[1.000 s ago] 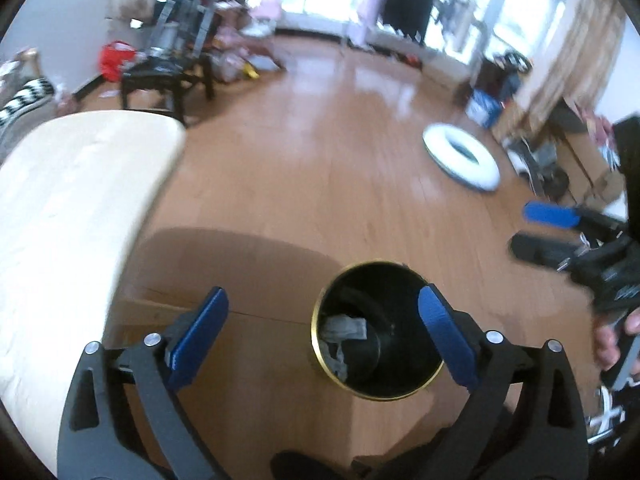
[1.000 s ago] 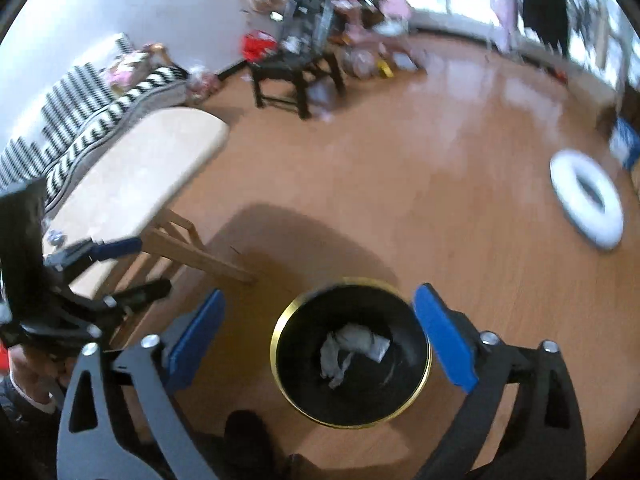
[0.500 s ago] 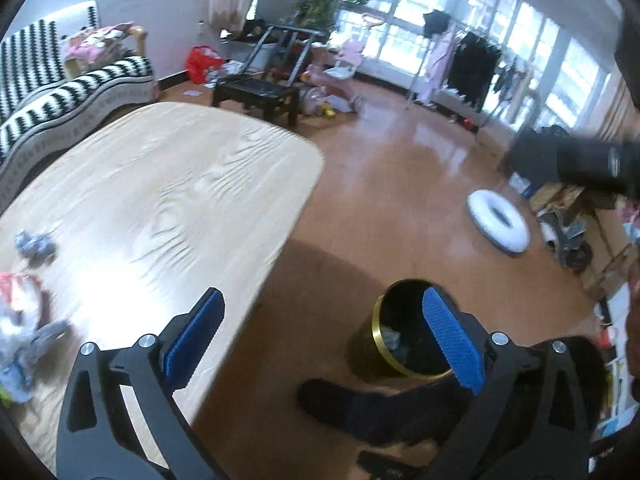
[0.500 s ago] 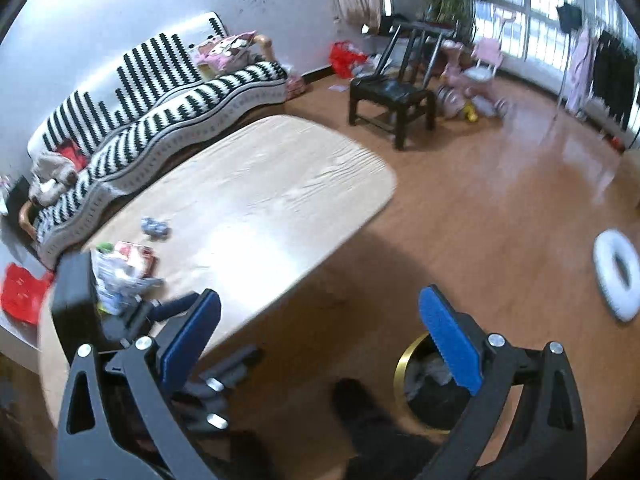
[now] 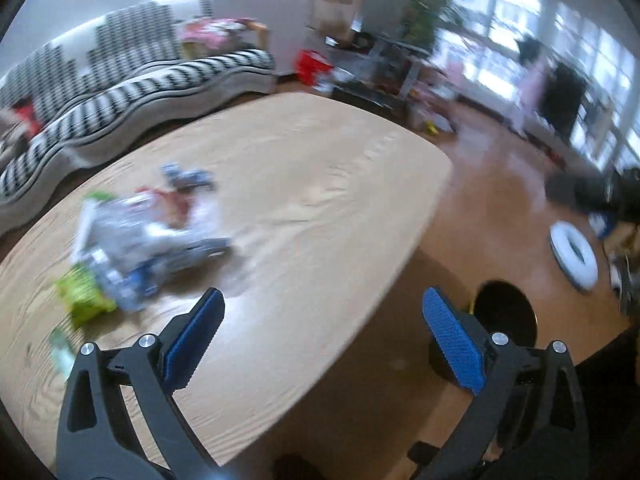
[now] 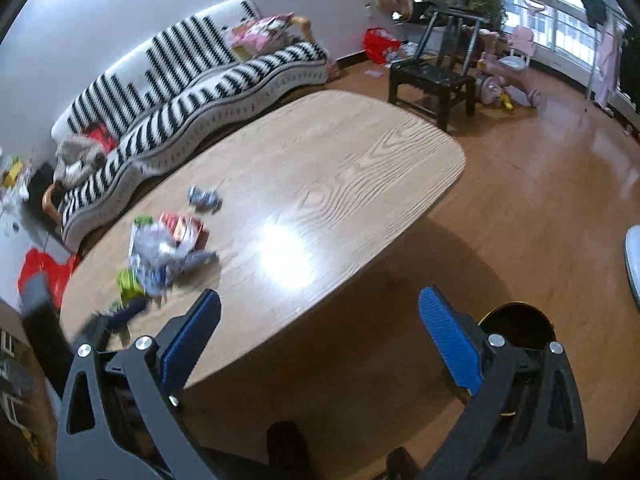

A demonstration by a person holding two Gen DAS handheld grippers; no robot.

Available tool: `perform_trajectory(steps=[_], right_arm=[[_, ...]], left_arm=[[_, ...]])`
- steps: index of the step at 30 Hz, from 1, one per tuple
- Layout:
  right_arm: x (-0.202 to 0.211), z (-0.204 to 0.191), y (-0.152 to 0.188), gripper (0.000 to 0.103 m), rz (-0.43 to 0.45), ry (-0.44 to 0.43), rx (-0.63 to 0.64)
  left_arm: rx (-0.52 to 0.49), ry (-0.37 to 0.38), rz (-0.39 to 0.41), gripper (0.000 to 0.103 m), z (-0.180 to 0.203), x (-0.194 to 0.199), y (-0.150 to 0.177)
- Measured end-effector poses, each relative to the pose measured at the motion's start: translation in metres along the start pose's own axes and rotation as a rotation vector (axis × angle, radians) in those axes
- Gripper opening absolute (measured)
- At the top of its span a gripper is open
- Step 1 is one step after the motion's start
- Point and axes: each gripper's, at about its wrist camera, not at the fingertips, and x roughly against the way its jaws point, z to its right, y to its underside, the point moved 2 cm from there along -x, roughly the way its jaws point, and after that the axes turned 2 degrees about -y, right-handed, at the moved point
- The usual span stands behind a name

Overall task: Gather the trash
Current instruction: 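Swing both tools back over the remaining trash on the table, then grasp the pale green plastic tray with left tool while right tool grasps the clear plastic bag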

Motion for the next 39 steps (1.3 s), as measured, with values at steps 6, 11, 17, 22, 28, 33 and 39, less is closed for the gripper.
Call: perform_trajectory(steps=[6, 11, 17, 22, 28, 33, 39], right_arm=[[-0.003, -0.032, 0.003, 0.096, -0.007, -0.062, 0.092], [-0.016, -0.050, -0.007, 0.096, 0.006, -0.131, 0.146], [-0.049, -0.085, -0.013, 0.096, -0.004, -0.185, 0.283], [-0.085, -0.145, -0.016, 0.096, 0.002, -0.281, 0.460], [-0.161, -0.207, -0.021, 0.093, -0.032, -0.354, 0.608], [-0.205, -0.232, -0.032, 0.088, -0.066, -0.357, 0.651], [-0.241, -0.248, -0.036, 0.080, -0.082, -0.305, 0.671]], left_arm=[[0.195, -0.117, 0.038, 0.096, -0.078, 0.031, 0.015], [0.273, -0.209, 0.035, 0.096, -0.129, 0.052, 0.036], [0.426, -0.287, 0.026, 0.096, -0.187, 0.067, 0.061], [0.470, -0.352, 0.003, 0.096, -0.215, 0.058, 0.069], [0.537, -0.397, -0.063, 0.096, -0.247, 0.032, 0.087], [0.531, -0.413, -0.075, 0.096, -0.259, 0.009, 0.084], [0.489, -0.392, -0.110, 0.096, -0.256, -0.021, 0.077]])
